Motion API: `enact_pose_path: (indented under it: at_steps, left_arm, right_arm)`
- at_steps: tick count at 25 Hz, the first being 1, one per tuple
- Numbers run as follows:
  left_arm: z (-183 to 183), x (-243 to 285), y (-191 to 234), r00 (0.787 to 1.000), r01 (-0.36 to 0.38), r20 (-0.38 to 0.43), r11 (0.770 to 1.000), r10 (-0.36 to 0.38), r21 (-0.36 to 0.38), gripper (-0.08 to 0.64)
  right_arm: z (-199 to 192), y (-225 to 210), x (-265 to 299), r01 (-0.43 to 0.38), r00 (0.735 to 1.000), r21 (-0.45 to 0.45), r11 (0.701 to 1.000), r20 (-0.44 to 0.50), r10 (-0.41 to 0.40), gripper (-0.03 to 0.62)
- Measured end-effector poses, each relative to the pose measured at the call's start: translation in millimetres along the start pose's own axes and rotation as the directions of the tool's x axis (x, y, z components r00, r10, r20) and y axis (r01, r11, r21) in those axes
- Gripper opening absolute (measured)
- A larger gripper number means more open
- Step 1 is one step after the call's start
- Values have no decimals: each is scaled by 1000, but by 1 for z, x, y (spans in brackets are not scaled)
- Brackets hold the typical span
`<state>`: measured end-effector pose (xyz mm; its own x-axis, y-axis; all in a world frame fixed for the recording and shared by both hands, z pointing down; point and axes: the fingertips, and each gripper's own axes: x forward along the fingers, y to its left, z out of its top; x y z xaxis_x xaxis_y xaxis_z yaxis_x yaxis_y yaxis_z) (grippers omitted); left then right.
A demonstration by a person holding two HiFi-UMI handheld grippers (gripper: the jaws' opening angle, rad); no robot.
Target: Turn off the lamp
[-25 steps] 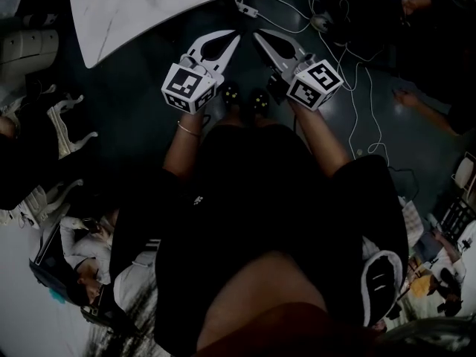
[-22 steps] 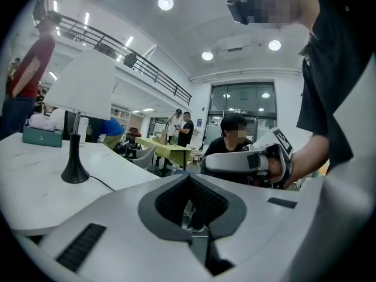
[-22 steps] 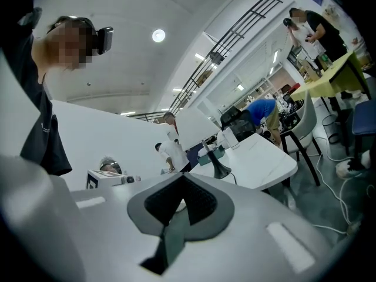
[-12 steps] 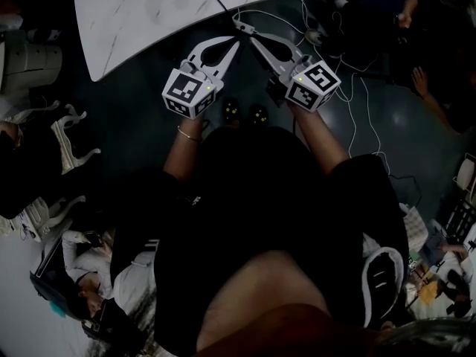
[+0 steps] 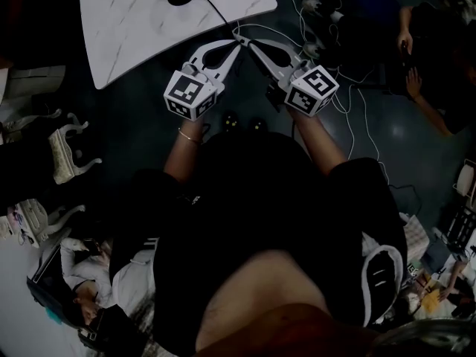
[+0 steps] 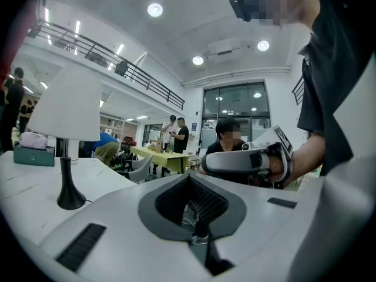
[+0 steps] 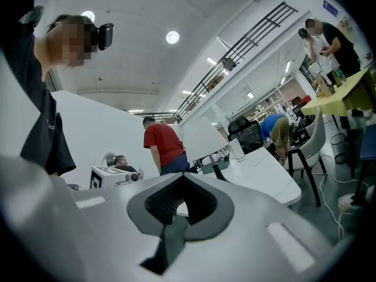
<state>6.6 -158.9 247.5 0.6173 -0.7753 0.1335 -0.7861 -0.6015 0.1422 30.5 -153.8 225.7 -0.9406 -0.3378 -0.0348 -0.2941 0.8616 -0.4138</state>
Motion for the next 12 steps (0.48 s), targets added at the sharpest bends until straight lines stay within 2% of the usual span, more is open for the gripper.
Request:
enact_pose_path:
  at_steps: [12]
  left_arm:
    - [10,2,3,1000,2,13,1000,-2,27,6]
  right_arm:
    - [9,1,2,-12,1000,4,1000,17,12,0]
